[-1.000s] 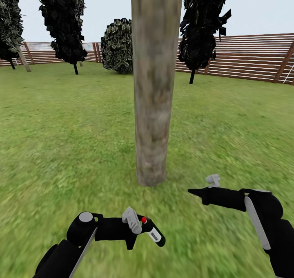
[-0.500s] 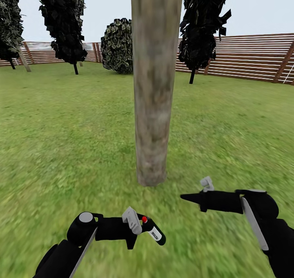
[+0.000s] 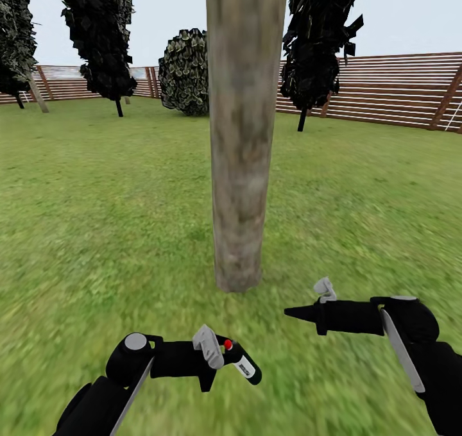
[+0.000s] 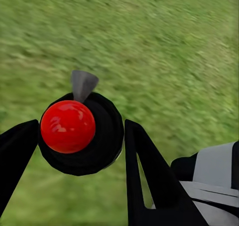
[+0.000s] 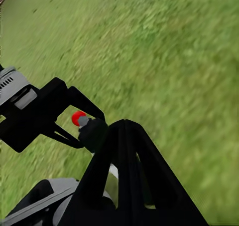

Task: In the garden, pick up the pesticide atomizer on the floor and spray pesticide onto both trees until each tree trunk is fully covered.

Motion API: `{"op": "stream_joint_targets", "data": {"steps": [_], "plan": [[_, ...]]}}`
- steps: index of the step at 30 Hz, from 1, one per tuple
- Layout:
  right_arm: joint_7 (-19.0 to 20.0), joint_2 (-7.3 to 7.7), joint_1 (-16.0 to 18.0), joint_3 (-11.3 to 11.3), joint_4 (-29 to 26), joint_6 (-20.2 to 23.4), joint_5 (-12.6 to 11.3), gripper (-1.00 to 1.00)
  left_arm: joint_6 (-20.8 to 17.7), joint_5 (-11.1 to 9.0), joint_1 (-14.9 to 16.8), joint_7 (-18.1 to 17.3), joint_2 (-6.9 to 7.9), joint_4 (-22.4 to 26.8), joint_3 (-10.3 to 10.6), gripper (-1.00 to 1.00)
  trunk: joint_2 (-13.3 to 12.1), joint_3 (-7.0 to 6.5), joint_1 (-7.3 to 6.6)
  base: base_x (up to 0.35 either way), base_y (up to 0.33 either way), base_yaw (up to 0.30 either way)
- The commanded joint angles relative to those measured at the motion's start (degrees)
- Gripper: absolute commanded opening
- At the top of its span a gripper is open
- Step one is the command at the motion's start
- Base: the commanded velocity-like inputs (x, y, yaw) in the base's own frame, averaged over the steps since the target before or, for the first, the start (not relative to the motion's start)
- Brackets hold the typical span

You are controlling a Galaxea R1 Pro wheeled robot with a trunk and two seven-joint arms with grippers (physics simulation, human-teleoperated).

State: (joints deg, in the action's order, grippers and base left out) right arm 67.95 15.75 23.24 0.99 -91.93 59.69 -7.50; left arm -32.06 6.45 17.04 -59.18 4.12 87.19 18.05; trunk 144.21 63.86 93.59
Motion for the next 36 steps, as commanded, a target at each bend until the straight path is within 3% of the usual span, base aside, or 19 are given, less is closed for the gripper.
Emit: {"op": "stream_joint_targets", "data": {"steps": [1,9,15,17,24,31,36], "plan": [[0.1,0.03,0.0,-0.2,0.0,0.3,-0.1,-1.00,-0.5,0.2,0.0,-0.2,0.01,0.1,0.0,-1.00,0.0,0.05,-0.01,0.000,0.000,0.000],[-0.3,-0.08,0.1,-0.9,0.0,0.3,0.2,-1.00,-0.6,0.5,0.0,0.7,-0.06,0.1,0.1,-1.00,0.0,0.05,-0.01,0.000,0.000,0.000],[-0.6,-0.76,0.1,-0.9,0.0,0.3,6.1,-1.00,-0.7,0.6,0.0,5.5,-0.07,0.0,0.2,-1.00,0.0,0.05,-0.01,0.000,0.000,0.000],[-0.5,-0.87,0.1,-0.9,0.0,0.3,6.8,-1.00,-0.7,0.7,0.0,6.3,-0.06,0.0,0.2,-1.00,0.0,0.05,-0.01,0.000,0.000,0.000],[2.5,-0.98,0.0,-0.9,-0.1,0.3,7.3,-1.00,-0.7,0.8,0.0,7.0,-0.03,-0.1,0.5,-1.00,0.0,0.05,-0.01,0.000,0.000,0.000],[3.6,-1.07,0.0,-0.8,-0.1,0.3,7.5,-1.00,-0.7,3.4,0.0,7.0,-0.06,-1.5,3.3,-1.00,0.0,0.05,-0.01,0.000,0.000,0.000],[3.8,-1.07,0.0,-0.6,-0.1,0.3,7.4,-1.00,-0.7,3.9,0.0,7.1,-0.01,-1.8,3.9,-1.00,0.0,0.05,-0.01,0.000,0.000,0.000]]}}
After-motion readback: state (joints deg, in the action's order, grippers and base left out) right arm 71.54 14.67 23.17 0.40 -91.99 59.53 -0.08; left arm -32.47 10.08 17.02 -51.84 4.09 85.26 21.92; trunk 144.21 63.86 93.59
